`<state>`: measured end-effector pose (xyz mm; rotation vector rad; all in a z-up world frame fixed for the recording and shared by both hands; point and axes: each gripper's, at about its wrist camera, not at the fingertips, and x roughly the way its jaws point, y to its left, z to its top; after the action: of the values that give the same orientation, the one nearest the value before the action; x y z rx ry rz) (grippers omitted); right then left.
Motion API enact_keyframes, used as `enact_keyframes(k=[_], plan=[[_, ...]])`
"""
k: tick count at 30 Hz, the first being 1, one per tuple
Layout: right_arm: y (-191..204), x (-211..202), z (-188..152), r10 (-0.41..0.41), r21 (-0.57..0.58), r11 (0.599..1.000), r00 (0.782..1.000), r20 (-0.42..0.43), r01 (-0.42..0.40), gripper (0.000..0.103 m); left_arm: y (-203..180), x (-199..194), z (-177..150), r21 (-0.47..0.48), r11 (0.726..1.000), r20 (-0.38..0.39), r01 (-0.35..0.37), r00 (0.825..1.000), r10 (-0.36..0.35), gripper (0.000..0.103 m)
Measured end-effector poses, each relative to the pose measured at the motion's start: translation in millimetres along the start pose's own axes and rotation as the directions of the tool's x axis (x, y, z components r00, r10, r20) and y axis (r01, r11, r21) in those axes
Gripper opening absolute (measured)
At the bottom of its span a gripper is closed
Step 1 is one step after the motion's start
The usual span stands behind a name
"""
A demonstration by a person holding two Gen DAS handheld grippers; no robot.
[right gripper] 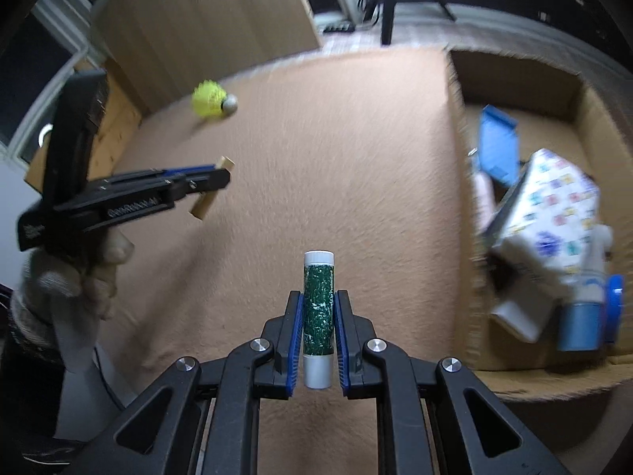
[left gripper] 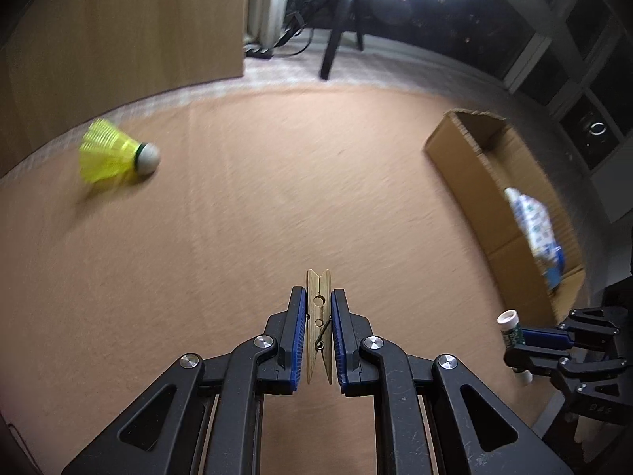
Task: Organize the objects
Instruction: 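Carry the clothespin and glue stick into the box and release both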
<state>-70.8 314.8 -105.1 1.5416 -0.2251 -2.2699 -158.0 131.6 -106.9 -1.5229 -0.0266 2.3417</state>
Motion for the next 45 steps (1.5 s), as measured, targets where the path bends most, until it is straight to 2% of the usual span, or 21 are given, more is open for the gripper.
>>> enact_keyframes(k=[4,8,17,25,36,38,39,40,41,42,45], plan=[[-20.2,-43.7,-1.8,-0.018,0.022,1.0,0.998,0.067,0.017,0.014,-25.6,-3.6,16.4,0.031,0.999,0.025,0.034,0.999,-0.035,0.013],[-45.5,-75.9,-1.4,-0.072,0.06,0.996,0.99,0.123,0.065,0.014,-52.1,-1.2,35.3,0.057,0.996,0.042,0.066,0.997,-0.069,0.013],[-102.5,-110.5,-3.7,-0.19,0.142,0.976,0.965,0.179,0.166,0.014,-120.8,12.8,72.5,0.129,0.984,0.059,0.122,0.99,-0.13,0.013],[-131.2,-103.6,1.5,-0.221,0.184,0.964,0.961,0.166,0.19,0.014,-175.9,48.1,100.8,0.178,0.976,0.038,0.128,0.99,-0.137,0.013],[-143.7,-95.4,7.2,-0.231,0.19,0.961,0.961,0.149,0.202,0.014,-202.5,81.1,115.7,0.184,0.973,0.001,0.143,0.989,-0.146,0.013],[-143.6,-94.3,8.6,-0.236,0.189,0.96,0.96,0.15,0.206,0.014,-205.0,84.0,118.0,0.181,0.969,0.001,0.166,0.986,-0.169,0.013],[-143.2,-94.7,9.1,-0.239,0.19,0.96,0.958,0.158,0.208,0.015,-204.8,84.3,118.8,0.174,0.968,0.002,0.18,0.983,-0.183,0.013],[-143.2,-95.5,9.5,-0.239,0.194,0.959,0.957,0.162,0.206,0.024,-203.8,85.2,119.7,0.162,0.968,0.003,0.193,0.981,-0.196,0.019],[-143.4,-96.3,9.9,-0.239,0.202,0.958,0.957,0.165,0.204,0.029,-202.9,85.6,120.2,0.154,0.969,0.005,0.194,0.98,-0.197,0.03],[-143.0,-97.4,9.9,-0.237,0.207,0.958,0.956,0.173,0.2,0.038,-201.6,85.2,120.2,0.154,0.969,0.012,0.191,0.981,-0.195,0.032],[-141.0,-99.9,10.5,-0.239,0.21,0.957,0.954,0.181,0.2,0.04,-196.6,82.8,120.1,0.157,0.974,0.02,0.166,0.985,-0.172,0.033]])
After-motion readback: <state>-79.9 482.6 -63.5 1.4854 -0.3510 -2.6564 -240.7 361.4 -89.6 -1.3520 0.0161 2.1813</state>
